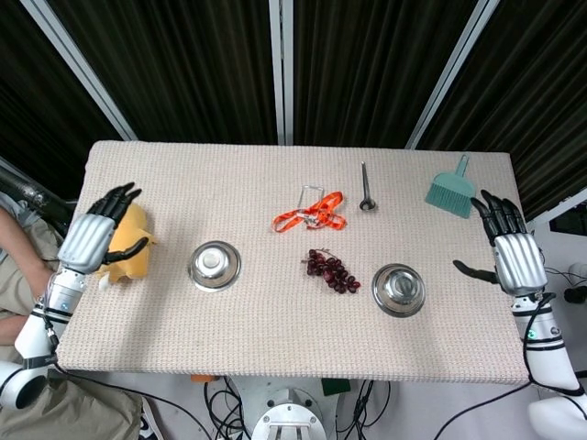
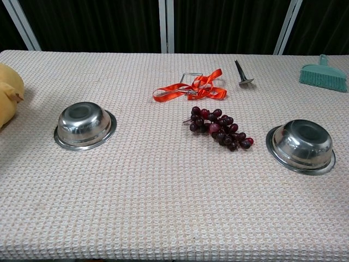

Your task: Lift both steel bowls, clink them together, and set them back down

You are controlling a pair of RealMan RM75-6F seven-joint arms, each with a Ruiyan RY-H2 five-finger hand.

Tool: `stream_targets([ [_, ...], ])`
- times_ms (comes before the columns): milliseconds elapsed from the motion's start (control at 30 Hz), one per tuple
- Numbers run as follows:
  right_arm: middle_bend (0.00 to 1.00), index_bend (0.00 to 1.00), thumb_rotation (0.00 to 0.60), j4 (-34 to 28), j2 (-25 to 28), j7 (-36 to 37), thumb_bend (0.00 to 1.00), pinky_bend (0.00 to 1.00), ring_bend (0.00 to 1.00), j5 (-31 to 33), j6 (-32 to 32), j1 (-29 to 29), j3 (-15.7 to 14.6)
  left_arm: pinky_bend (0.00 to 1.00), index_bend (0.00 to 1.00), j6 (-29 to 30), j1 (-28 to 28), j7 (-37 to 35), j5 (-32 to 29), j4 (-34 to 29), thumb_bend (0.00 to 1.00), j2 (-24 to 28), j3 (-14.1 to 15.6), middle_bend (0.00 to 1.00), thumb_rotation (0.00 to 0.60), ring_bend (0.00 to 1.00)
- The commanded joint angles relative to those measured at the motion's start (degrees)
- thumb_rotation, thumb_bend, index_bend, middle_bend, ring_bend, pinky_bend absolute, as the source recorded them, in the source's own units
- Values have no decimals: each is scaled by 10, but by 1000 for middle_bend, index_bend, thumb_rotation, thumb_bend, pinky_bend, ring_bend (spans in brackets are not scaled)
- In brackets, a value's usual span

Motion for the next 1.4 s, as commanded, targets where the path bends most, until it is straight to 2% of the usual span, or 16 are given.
stream_targets([
  [33,0,0,600,-53,75,-66,190,6,0,32,-109,6,-52,176,0,-87,-27,99,7,-30,149,50,50,0,0,11],
  [167,0,0,600,-72,94,-109,190,0,0,69,-186,18,-77,139,0,-122,-37,128,-16,-26,149,35,60,0,0,0],
  [367,0,0,600,-54,54,-130,190,0,0,106,-230,34,-82,89,0,-149,-54,159,-33,25,149,-21,65,0,0,0],
  [500,0,0,600,-35,23,-136,191,0,0,107,-238,47,-77,87,0,-168,-68,163,-36,46,151,-40,68,0,0,0],
  [800,0,0,600,-25,-18,-164,190,0,0,99,-252,78,-72,88,0,-202,-92,176,-55,51,201,-46,70,0,0,0],
  [967,0,0,600,-36,-21,-178,191,0,0,106,-266,90,-74,88,0,-201,-97,173,-55,56,226,-54,71,0,0,0],
  [1133,0,0,600,-34,-28,-199,195,0,0,112,-269,98,-78,87,0,-171,-105,173,-31,49,219,-74,65,0,1,0],
  [1233,0,0,600,-33,-32,-202,197,0,0,111,-264,99,-79,94,0,-160,-111,171,-16,54,218,-91,65,0,60,0],
  [1267,0,0,600,-33,-33,-202,197,0,0,110,-262,99,-79,108,0,-158,-112,170,-12,57,219,-95,65,0,103,0],
  [1333,0,0,600,-33,-34,-201,197,0,0,107,-258,98,-81,155,0,-146,-113,162,-1,69,219,-109,67,0,214,0],
  [1400,0,0,600,-31,-35,-199,198,0,0,105,-255,98,-82,237,0,-130,-113,151,13,83,220,-123,68,0,391,1],
])
